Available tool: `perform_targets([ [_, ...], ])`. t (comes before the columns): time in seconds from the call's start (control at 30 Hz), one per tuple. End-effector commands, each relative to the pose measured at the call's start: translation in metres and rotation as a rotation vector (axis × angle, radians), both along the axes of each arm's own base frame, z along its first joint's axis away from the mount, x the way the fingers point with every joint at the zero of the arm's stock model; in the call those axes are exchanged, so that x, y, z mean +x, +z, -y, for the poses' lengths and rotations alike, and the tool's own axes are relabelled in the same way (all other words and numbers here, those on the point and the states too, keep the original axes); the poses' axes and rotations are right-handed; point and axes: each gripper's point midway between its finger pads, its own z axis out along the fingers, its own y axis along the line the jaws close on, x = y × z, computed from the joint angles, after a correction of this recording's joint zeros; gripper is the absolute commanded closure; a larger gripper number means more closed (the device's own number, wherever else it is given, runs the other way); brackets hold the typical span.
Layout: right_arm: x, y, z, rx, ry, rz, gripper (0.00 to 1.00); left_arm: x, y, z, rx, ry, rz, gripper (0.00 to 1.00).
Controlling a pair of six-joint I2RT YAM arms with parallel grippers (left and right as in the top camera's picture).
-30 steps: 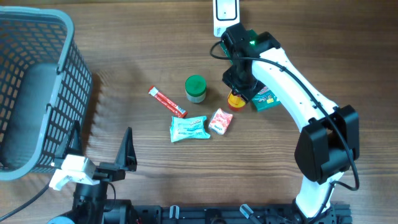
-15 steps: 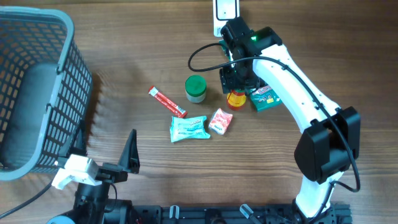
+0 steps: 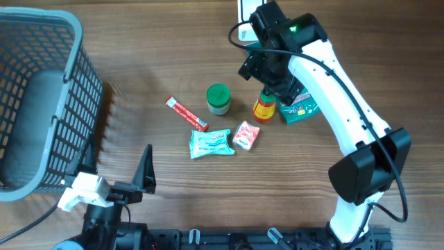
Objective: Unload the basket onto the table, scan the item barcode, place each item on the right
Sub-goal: 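Lift the sauce bottle with the right gripper toward the white scanner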
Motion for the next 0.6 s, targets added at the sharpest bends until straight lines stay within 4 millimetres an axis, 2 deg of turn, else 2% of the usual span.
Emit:
perform_targets([
  [0.0,-0.01,-0.021,0.006,-0.012,-0.35,-0.088,0.0,-0.002,0.0,0.001,-0.009,-0.008,0.005,0.0],
  [0.2,-0.004,-0.056,0.008,-0.051,-0.407,-0.103,0.01,-0.002,0.0,0.001,-0.009,-0.008,0.005,0.0],
  [0.37,-0.005,-0.081,0.009,-0.08,-0.405,-0.138,0.11,-0.002,0.0,0.001,-0.009,-0.008,0.005,0.0],
  [0.47,-0.008,-0.094,0.012,-0.105,-0.405,-0.157,0.22,-0.002,0.0,0.001,-0.009,-0.008,0.005,0.0],
  [0.57,-0.009,-0.098,0.012,-0.11,-0.351,-0.163,0.41,-0.002,0.0,0.001,-0.009,-0.008,0.005,0.0],
])
